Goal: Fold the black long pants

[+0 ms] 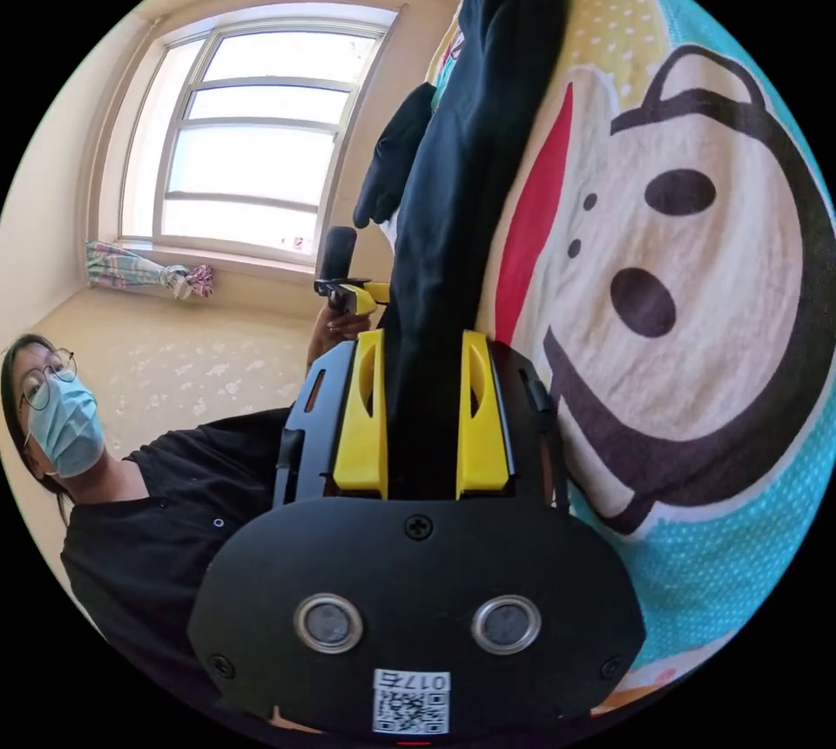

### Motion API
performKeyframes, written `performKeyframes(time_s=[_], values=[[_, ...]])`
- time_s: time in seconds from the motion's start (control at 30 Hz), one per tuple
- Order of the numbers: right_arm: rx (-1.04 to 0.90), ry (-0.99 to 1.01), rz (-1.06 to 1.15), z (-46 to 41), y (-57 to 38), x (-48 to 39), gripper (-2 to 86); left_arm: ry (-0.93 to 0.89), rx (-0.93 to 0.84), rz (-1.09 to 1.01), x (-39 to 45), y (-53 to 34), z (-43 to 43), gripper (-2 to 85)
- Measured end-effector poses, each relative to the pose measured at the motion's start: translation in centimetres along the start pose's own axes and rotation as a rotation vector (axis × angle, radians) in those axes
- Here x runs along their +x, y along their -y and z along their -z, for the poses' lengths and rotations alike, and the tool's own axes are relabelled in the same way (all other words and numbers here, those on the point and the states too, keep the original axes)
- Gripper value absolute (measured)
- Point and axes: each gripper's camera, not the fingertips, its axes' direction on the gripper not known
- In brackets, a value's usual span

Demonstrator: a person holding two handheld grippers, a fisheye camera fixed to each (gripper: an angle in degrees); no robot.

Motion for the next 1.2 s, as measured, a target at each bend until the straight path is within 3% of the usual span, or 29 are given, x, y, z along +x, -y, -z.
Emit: performKeyframes(time_s=[0.13, 0.2, 0.27, 0.33, 0.43, 0.5, 0.57, 0.8, 0.9, 1.0, 1.07, 1.2], values=[[0.067, 0.035, -0.063, 0.0, -0.4, -0.5, 12.7, -0.002, -0.018, -0.003, 0.3, 0.4, -1.6, 15.7], [0.064, 0.023, -0.066, -0.3, 0.3, -1.0, 12.9, -0.015, -0.043, 0.010, 0.0, 0.7, -2.2, 10.9], [0.043, 0.104, -0.082, -0.3, 1.6, -1.6, 14.1, -0.229, -0.025, -0.052, 0.8, -0.1, -1.5, 6.7], [0.029, 0.077, -0.057, 0.2, 2.2, -3.0, 14.6, -0.312, 0.062, -0.135, 2.6, -1.9, 0.3, 6.4], [0.082, 0.016, -0.018, 1.5, 2.6, -4.8, 14.7, -0.282, 0.078, -0.182, 3.8, -4.1, 1.1, 6.7], [0.119, 0.072, -0.017, 1.8, 3.9, -4.6, 14.3, -0.274, 0.058, -0.146, 2.6, -4.1, 0.8, 8.8], [0.110, 0.204, -0.056, 0.9, 6.7, -3.5, 13.8, -0.377, 0.110, -0.103, 0.4, -3.2, 0.9, 14.4], [0.144, 0.326, 0.037, 0.6, 11.5, -8.2, 8.1, -0.543, 0.154, -0.072, -1.9, 0.3, 0.5, 11.5], [0.189, 0.352, 0.168, 3.4, 11.5, -14.6, 4.0, -0.625, 0.267, -0.190, 2.1, -1.2, 2.7, 8.8], [0.183, 0.233, 0.375, 6.9, 10.4, -25.1, 2.0, -0.445, 0.324, -0.419, 12.0, -4.5, 5.6, 7.8], [0.175, 0.165, 0.583, 9.4, 8.6, -34.8, 1.2, -0.366, 0.322, -0.619, 21.0, -7.8, 6.7, 11.1], [0.142, 0.114, 0.833, 12.6, 5.6, -48.1, 0.6, -0.407, 0.268, -0.838, 30.4, -12.1, 7.4, 18.4]])
